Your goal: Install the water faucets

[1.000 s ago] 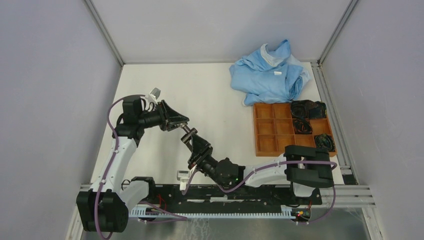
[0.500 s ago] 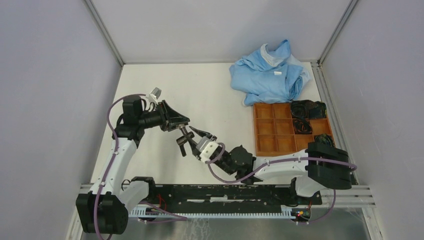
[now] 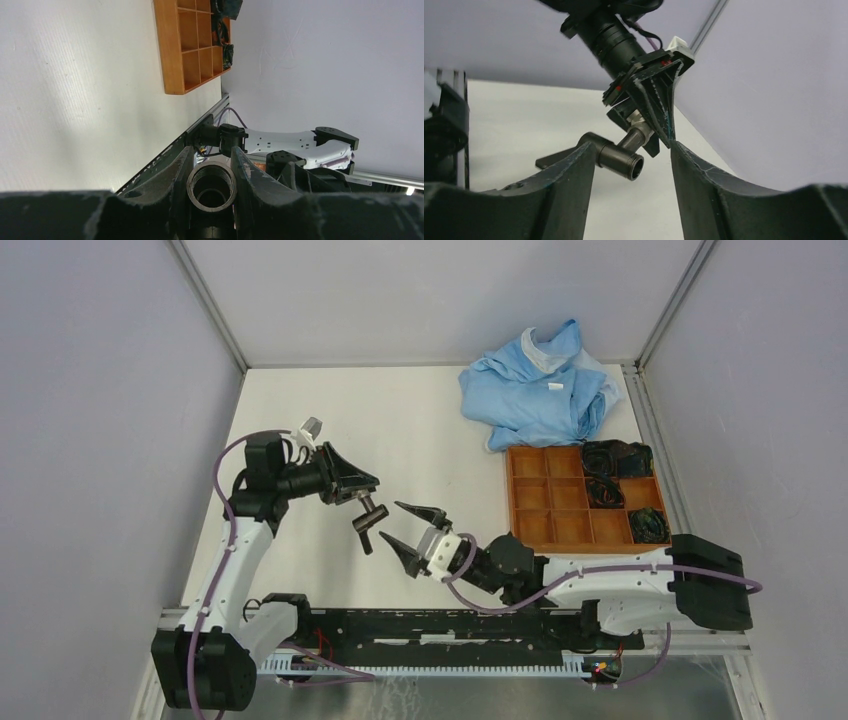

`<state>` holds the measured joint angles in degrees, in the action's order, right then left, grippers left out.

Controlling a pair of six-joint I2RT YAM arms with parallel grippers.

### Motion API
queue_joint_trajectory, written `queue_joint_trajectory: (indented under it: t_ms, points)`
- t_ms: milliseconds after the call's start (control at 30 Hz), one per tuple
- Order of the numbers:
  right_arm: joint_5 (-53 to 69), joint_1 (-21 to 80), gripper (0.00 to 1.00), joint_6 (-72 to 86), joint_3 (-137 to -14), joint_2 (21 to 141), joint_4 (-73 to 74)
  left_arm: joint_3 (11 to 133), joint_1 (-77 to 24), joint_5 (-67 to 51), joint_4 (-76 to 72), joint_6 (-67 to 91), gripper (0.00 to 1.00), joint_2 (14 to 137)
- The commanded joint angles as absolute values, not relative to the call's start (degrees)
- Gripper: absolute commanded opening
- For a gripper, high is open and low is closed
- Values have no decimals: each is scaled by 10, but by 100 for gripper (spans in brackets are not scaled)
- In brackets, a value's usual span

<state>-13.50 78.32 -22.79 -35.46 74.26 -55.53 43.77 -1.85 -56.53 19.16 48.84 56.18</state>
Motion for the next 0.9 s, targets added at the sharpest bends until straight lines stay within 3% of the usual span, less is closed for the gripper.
queue_joint_trajectory:
  t_ms: [0, 133, 267, 633, 867]
  points:
    - [-137, 811, 65, -406, -367, 707, -411, 466, -20, -565, 193, 485, 2, 546]
    - [-168, 817, 68, -525, -392, 716, -347, 471, -19, -562, 194, 486, 2, 545]
    - [-230, 844, 79, -675, -411, 760, -332, 469, -19, -561, 196, 484, 2, 548]
    - [-368, 879, 85, -976, -424, 927, -575, 465, -20, -562, 191, 480, 2, 558]
    - [-377, 877, 85, -998, -468, 988, -634, 465, -20, -567, 187, 480, 2, 565]
